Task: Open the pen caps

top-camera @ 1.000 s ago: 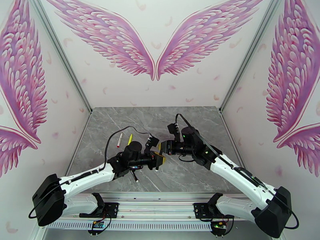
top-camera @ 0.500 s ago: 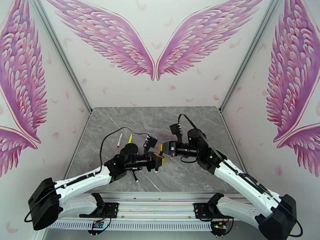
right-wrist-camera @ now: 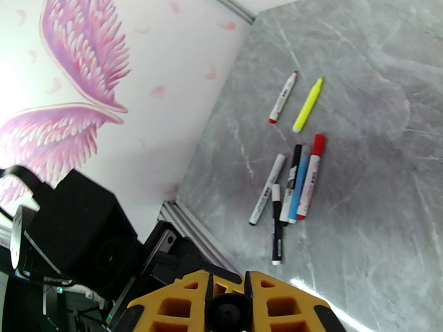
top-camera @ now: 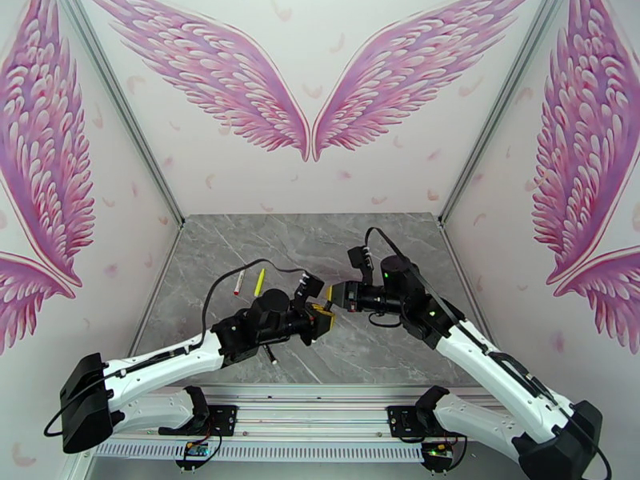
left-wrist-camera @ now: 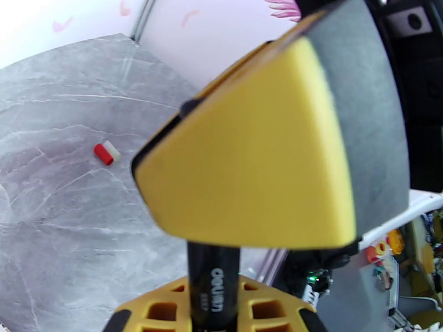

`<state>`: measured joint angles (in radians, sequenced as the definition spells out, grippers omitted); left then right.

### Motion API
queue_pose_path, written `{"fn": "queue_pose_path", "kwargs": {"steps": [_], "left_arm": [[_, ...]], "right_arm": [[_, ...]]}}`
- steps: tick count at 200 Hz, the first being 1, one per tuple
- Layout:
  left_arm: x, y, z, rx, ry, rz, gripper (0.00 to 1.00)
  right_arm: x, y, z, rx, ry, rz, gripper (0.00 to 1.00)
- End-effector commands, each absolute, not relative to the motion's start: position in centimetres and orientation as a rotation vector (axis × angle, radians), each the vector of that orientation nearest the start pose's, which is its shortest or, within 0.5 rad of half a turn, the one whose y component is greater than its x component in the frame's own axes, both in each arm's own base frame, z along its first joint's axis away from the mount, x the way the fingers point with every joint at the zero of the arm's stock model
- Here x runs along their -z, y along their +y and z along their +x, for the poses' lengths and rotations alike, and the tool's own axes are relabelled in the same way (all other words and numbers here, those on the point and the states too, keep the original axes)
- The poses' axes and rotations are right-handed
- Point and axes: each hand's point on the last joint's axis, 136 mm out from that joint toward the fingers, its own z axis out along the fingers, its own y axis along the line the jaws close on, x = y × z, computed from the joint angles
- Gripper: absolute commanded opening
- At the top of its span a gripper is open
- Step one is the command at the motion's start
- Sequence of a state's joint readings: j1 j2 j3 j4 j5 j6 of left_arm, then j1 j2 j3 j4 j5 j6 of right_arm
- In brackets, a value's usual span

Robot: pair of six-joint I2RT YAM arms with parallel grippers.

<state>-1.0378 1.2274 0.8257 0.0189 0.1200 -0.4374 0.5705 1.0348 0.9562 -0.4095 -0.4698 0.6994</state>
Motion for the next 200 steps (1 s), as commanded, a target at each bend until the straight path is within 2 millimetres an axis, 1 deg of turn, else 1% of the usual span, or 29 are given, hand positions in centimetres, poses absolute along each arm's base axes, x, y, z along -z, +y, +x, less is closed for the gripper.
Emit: {"fn": "queue_pose_path", "kwargs": {"steps": [1,18,41,55,64,86,100,111,120,133,149,170,181,200], "left_arm": [[-19.3,-35.8,16.9,0.924,2.119,0.838,0.00],[-19.2,-37.0,16.0,1.024,2.106,0.865,0.00],[-19.9,-37.8,15.0,1.182,2.072,0.867,0.00],[-20.7,-37.7,15.0,1.267,2.038,0.845,0.00],[-21.2,-37.4,15.1,1.311,2.017,0.822,0.00],[-22.2,-37.0,14.7,1.413,1.972,0.817,0.00],[-22.4,-36.9,14.3,1.459,1.958,0.828,0.00],[-22.3,-36.7,14.7,1.454,1.965,0.800,0.00],[-21.9,-36.3,15.3,1.407,1.985,0.776,0.00],[-21.2,-35.3,16.3,1.308,2.022,0.720,0.00],[-21.2,-34.1,17.5,1.231,2.033,0.638,0.00],[-20.3,-32.2,19.0,1.114,2.075,0.540,0.00],[-20.0,-31.6,19.4,1.103,2.088,0.514,0.00],[-19.8,-30.8,19.9,1.102,2.098,0.473,0.00]], "right_arm": [[-27.6,18.5,29.7,-0.839,2.162,0.138,0.10],[-27.7,18.6,29.8,-0.878,2.154,0.142,0.09],[-28.6,19.8,29.5,-1.037,2.109,0.066,0.09],[-29.2,20.3,28.9,-1.124,2.075,-0.011,0.09],[-29.3,20.1,28.8,-1.145,2.060,-0.020,0.09],[-29.9,19.7,28.6,-1.217,2.016,-0.053,0.09],[-30.2,19.6,28.6,-1.258,1.992,-0.082,0.09],[-29.9,19.2,29.0,-1.241,1.999,-0.070,0.09],[-28.9,18.4,29.6,-1.164,2.046,-0.048,0.10],[-26.0,16.5,30.5,-0.999,2.182,0.012,0.10],[-22.5,14.1,31.2,-0.803,2.332,0.052,0.10],[-19.3,11.6,32.0,-0.588,2.481,0.060,0.11],[-17.7,10.6,32.4,-0.496,2.553,0.049,0.12],[-15.3,9.8,33.1,-0.406,2.644,0.014,0.12]]}}
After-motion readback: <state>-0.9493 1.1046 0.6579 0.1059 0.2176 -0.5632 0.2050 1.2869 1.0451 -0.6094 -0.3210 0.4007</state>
